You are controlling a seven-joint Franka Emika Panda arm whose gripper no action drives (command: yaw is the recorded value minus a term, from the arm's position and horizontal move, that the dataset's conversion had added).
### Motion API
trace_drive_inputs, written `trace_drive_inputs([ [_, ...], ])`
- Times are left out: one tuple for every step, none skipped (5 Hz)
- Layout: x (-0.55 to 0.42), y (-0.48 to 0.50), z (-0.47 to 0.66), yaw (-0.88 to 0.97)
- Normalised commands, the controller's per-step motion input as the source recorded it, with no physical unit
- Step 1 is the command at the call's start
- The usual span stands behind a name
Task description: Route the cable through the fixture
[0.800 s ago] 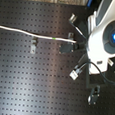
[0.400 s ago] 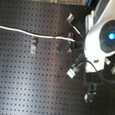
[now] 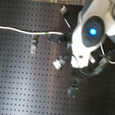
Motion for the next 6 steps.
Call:
trace_drive_inputs([
  [-0.426,-0.130,0.15,0.49],
  [-0.329,0.047,0.34,0.50],
  [-0.259,0.172,0.35,0.44],
  [-0.042,0.150,0.31,0.29],
  [0.065,0.142,0.22,0.05],
  [0.027,0.082,0.31,0.05],
])
